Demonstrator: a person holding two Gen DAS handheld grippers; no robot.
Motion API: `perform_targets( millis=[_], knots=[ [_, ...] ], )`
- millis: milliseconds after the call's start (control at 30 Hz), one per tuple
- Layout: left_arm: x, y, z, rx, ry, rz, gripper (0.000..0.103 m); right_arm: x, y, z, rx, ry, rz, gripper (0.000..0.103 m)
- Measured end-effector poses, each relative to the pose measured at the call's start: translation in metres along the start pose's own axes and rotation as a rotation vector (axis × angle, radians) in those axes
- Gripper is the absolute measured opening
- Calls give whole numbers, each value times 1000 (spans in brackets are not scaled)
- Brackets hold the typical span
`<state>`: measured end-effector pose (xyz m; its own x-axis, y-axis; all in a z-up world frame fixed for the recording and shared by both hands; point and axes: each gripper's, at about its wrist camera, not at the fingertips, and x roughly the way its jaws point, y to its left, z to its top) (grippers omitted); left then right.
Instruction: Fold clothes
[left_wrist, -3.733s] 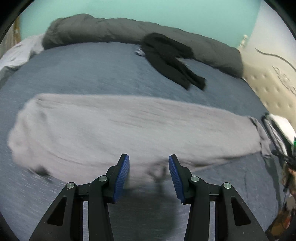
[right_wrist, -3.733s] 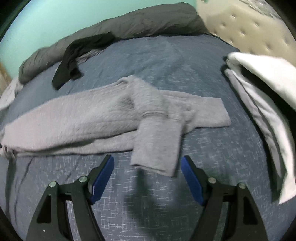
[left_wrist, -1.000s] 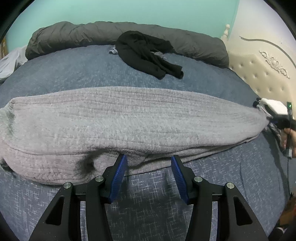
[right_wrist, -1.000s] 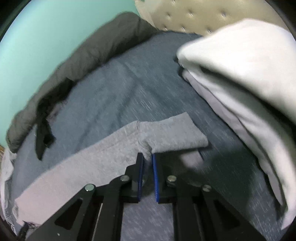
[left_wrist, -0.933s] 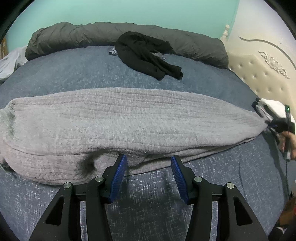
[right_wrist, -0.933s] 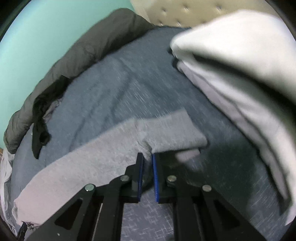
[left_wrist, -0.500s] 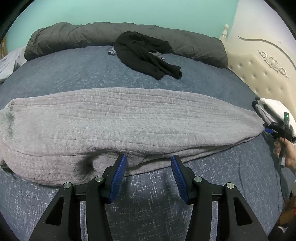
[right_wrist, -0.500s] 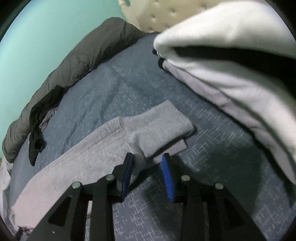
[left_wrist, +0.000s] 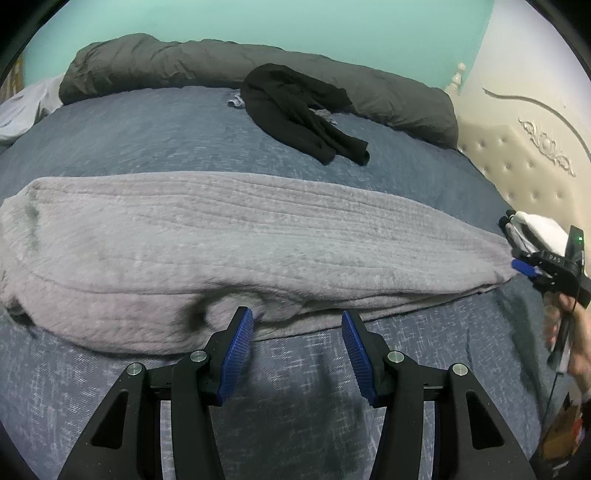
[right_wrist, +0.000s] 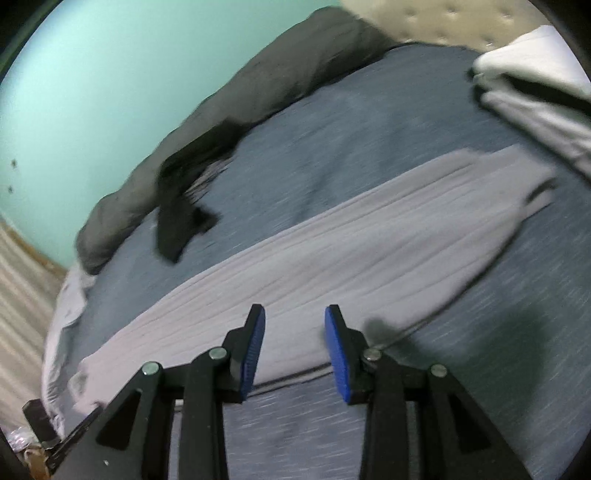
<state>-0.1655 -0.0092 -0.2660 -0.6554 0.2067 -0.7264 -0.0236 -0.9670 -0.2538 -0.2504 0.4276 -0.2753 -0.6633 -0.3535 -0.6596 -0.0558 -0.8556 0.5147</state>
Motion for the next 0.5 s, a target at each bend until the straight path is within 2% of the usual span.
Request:
perform_targets(
  millis=[200, 333, 500],
  knots=[
    [-34, 51, -4, -59, -26, 52, 54, 28, 72, -54, -8, 66, 121, 35],
    [-60, 99, -11, -123, -46, 124, 54, 37, 114, -90, -18, 87, 199, 35],
    [-85, 149, -19, -187, -72, 206, 54, 49, 153, -121, -32, 105, 243, 37]
  ],
)
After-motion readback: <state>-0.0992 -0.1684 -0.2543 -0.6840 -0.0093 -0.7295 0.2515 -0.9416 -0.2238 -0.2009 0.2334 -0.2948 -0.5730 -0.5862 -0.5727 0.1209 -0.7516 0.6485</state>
